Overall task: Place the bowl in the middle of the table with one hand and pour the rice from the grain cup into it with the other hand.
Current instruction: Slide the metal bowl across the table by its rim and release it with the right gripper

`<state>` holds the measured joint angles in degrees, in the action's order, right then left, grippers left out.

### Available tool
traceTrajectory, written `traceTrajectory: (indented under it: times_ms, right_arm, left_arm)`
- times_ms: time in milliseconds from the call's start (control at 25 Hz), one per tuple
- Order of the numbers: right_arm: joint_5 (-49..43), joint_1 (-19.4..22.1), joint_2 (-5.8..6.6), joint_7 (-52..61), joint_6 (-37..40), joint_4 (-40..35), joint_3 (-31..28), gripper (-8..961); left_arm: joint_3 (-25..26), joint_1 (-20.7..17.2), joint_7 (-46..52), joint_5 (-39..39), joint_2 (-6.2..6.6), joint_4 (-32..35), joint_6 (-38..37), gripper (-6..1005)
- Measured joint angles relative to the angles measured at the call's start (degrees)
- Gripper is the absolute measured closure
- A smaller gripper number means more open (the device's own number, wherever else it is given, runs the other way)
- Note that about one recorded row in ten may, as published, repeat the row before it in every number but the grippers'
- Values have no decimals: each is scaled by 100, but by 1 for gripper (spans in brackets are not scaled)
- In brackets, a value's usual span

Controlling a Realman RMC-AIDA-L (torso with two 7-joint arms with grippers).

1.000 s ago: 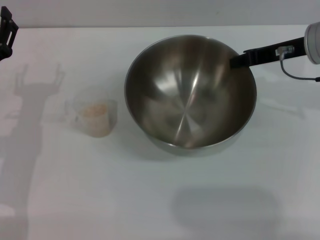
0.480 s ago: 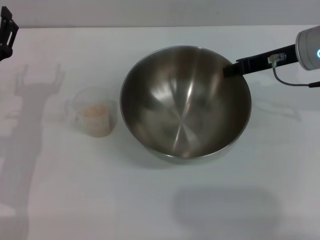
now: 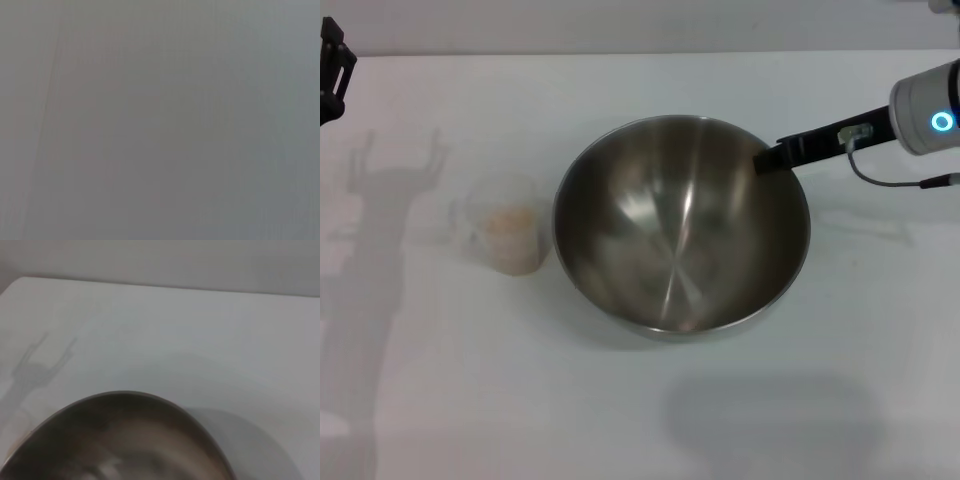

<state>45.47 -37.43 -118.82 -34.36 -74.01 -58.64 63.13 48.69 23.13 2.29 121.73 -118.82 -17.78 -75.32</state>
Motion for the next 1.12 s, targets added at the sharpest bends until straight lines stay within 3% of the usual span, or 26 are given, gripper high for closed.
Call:
traceTrajectory:
  times_ms: [360, 600, 1000, 1120]
  right_arm:
    - [-8, -162, 6, -9, 195, 366, 80, 845]
    - [-12, -122, 5, -10, 195, 179, 121, 827]
    - [-83, 37, -1, -55, 455, -929, 491, 400]
    - [-339, 67, -5, -190, 744, -1238, 622, 384]
  left_arm:
    - [-3, -32, 0, 0, -1, -19, -31, 171]
    - [-8, -38, 0, 0, -1, -35, -35, 174]
    - [-1, -75, 0, -1, 0, -58, -71, 178]
    - [0, -113, 0, -1, 0, -62, -100, 179]
